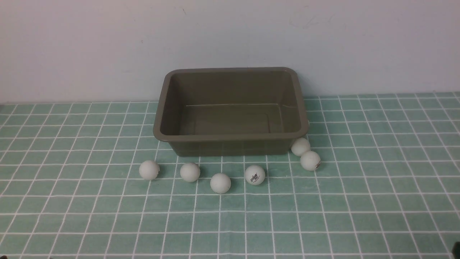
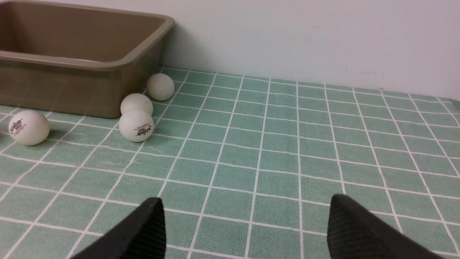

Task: Put the table tennis balls in the box on the green coffee tablecloth.
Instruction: 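Reach for and grasp a ping pong ball on the table beside the basket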

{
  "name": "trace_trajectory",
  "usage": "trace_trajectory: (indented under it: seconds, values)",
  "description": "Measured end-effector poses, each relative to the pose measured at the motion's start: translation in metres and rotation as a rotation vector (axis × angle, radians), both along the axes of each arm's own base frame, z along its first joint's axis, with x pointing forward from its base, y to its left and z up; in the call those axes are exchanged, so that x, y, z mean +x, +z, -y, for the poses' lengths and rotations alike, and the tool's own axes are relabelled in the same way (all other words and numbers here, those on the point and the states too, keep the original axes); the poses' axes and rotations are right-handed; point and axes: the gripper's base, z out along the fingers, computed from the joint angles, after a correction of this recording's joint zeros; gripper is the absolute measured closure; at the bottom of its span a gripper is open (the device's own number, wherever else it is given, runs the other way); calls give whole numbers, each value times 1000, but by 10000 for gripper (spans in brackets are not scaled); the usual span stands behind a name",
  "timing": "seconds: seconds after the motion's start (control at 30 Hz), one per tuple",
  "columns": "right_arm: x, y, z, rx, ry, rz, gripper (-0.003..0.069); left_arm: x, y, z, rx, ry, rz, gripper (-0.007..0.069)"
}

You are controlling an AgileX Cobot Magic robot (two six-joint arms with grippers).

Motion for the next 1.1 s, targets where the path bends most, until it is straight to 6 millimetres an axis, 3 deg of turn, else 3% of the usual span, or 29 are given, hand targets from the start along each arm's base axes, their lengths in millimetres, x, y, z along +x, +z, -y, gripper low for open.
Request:
trace_trajectory:
  seconds: [0.63,0.8,0.93,1.1]
  values:
    - [0,2,0,5,1,21,111,0,0,0,0,0,0,132]
    - [-5,39,1,53,-7,105,111,0,0,0,0,0,0,132]
    - [-19,84,3,92,-16,171,111,0,0,0,0,0,0,132]
    - [-36,118,4,166,-18,115,111,0,0,0,0,0,0,132]
